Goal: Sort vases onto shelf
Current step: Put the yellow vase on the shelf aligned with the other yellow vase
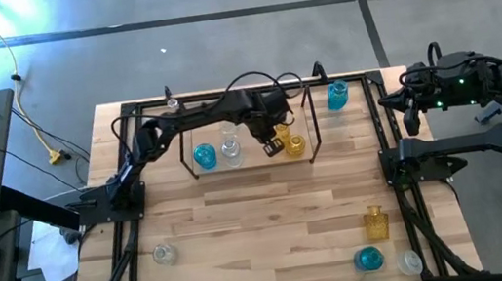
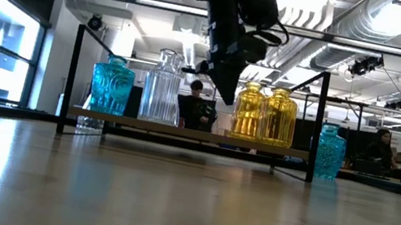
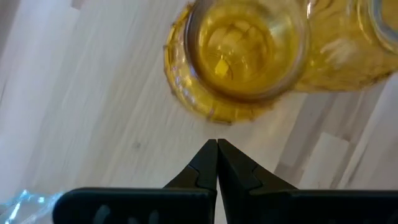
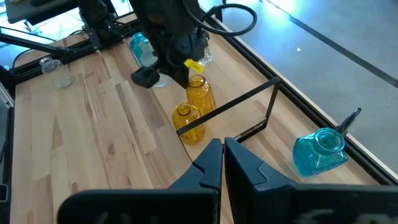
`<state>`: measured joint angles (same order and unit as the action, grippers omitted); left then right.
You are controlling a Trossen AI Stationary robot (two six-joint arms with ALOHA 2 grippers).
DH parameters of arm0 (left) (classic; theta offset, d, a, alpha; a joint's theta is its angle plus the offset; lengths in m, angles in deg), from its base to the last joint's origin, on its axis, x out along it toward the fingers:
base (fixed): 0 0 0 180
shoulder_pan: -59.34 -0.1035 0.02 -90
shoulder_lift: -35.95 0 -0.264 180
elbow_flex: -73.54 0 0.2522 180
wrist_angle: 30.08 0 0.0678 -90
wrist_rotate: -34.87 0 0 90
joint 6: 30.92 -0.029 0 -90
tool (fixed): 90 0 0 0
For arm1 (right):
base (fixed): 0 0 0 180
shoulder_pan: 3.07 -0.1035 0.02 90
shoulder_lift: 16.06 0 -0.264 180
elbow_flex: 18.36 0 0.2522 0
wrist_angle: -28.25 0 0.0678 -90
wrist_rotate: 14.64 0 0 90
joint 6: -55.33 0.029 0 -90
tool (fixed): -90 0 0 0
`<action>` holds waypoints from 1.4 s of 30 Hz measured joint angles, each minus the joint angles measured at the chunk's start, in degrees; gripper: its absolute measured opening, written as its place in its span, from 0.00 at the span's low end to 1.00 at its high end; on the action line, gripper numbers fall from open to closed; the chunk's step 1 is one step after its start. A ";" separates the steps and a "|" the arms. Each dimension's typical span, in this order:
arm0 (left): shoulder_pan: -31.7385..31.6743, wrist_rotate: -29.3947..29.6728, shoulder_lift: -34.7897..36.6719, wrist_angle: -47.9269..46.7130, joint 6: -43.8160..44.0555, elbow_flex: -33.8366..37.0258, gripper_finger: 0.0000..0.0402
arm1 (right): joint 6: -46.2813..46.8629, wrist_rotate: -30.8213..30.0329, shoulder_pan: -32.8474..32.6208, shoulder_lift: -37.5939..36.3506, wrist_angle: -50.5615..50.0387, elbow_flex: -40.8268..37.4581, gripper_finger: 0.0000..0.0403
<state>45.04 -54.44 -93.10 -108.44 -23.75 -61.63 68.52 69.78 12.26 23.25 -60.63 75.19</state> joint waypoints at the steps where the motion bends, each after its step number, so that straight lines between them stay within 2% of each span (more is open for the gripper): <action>1: 0.05 0.02 -0.14 0.30 -0.22 0.00 0.00 | 0.00 0.04 0.02 0.00 -0.02 0.00 0.00; 14: -1.62 1.21 -0.18 2.50 -1.31 0.00 0.00 | -0.03 0.26 0.02 0.00 -0.02 0.00 0.00; 19: -1.50 -1.49 -0.18 6.75 -1.14 0.00 0.00 | -0.09 0.00 0.00 0.00 -0.02 0.00 0.00; 23: -1.59 -1.25 -0.18 8.49 -0.59 0.00 0.00 | 0.35 -0.11 0.01 0.00 -0.02 0.00 0.00; 37: -2.94 0.00 -0.14 9.26 0.05 0.00 0.00 | 1.36 -0.20 0.00 0.00 -0.02 0.00 0.00; 42: -2.94 -1.32 -0.12 5.45 0.68 0.00 0.00 | 1.42 0.06 0.01 0.00 -0.02 0.00 0.00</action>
<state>42.10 -55.76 -93.22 -102.99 -23.07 -61.63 69.93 69.84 12.27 23.25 -60.65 75.19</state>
